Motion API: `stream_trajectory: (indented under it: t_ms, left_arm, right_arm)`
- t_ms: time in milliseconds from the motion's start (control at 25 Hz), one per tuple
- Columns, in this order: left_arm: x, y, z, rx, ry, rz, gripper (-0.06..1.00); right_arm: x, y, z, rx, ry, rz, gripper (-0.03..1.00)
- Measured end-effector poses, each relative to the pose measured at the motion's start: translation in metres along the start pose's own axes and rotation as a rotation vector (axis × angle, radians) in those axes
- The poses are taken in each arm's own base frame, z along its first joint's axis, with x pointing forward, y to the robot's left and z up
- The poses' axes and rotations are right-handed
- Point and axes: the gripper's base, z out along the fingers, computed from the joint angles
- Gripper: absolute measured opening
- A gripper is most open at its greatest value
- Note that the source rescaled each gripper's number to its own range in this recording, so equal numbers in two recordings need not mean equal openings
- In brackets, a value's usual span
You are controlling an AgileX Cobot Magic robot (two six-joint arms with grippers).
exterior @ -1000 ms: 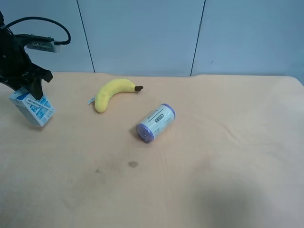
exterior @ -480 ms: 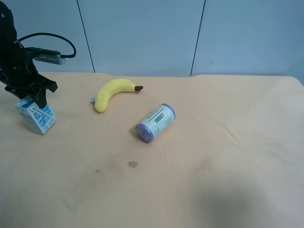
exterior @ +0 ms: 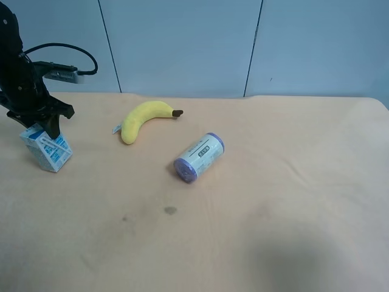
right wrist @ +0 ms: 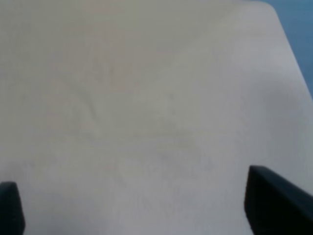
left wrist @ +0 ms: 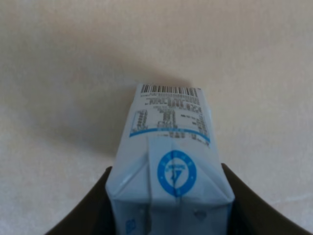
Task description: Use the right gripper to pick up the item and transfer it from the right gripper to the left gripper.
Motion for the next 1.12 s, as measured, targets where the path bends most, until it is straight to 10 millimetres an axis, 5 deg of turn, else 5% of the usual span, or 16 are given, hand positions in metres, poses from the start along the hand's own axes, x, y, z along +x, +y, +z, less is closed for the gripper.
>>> stream_trajectory:
  t_ms: [120, 240, 480, 560, 800, 1120]
  left_arm:
    - [0.0, 0.0, 0.0, 0.0, -0.002, -0.001, 0.0]
    - [0.0, 0.0, 0.0, -0.001, -0.001, 0.0, 0.11]
    - [-0.002, 0.001, -0.002, -0.008, -0.013, -0.003, 0.82]
    - [-0.001, 0.001, -0.002, -0.012, -0.001, -0.004, 0.93]
    - [0.007, 0.002, -0.014, -0.022, 0.054, 0.0, 0.98]
    - [0.024, 0.004, -0.089, -0.048, -0.085, -0.026, 0.98]
  right_arm:
    - [0.0, 0.0, 0.0, 0.0, 0.0, 0.0, 0.77]
    - [0.0, 0.0, 0.0, 0.0, 0.0, 0.0, 0.77]
    - [0.0, 0.0, 0.0, 0.0, 0.0, 0.0, 0.77]
    - [0.0, 0.0, 0.0, 0.0, 0.0, 0.0, 0.77]
    - [0.0, 0.0, 0.0, 0.0, 0.0, 0.0, 0.77]
    - [0.0, 0.0, 0.0, 0.0, 0.0, 0.0, 0.77]
